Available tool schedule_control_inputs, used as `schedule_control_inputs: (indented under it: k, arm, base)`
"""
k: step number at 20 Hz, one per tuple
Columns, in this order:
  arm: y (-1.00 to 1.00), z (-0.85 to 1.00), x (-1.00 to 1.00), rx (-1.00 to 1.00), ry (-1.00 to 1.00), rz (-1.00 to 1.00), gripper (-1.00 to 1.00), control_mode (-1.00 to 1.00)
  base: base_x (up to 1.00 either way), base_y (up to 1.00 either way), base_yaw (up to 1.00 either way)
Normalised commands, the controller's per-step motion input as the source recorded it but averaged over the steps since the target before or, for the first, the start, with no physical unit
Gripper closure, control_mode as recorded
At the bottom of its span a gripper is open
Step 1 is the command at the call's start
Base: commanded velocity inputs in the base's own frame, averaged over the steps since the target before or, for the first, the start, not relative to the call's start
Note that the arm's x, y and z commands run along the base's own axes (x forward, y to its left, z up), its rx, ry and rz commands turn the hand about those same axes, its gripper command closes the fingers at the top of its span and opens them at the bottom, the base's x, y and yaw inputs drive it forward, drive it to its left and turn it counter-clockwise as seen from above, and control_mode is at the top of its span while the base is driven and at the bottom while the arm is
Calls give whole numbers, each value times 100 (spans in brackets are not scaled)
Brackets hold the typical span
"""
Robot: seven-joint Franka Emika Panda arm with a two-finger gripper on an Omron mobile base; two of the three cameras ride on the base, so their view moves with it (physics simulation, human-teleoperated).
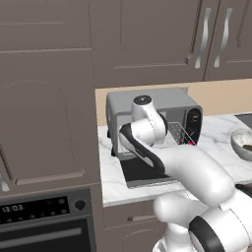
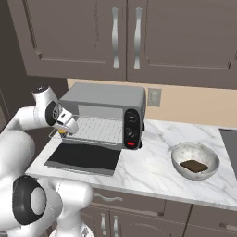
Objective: Pick up the heated bread from the toaster oven and place it in the bowl. Then move the bread bowl to the dining counter.
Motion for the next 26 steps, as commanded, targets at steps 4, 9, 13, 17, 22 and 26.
schedule_control_inputs:
  k: [4, 9, 13, 17, 22, 26]
  arm:
    - [-49, 40, -88, 8, 0, -27, 100, -100]
    - [-78, 52, -68, 9, -4, -26, 100, -100]
    - [-100, 52, -73, 10, -14, -20, 100, -100]
    - [-100, 41, -60, 12, -16, -13, 100, -100]
    - [-100, 25, -36, 14, -15, -8, 100, -100]
    - [-100, 4, -9, 14, -7, -3, 100, -100]
  base:
    - [0, 0, 0]
    - [0, 0, 0]
    - [0, 0, 0]
    - [0, 0, 0]
    - [0, 0, 0]
    - [0, 0, 0]
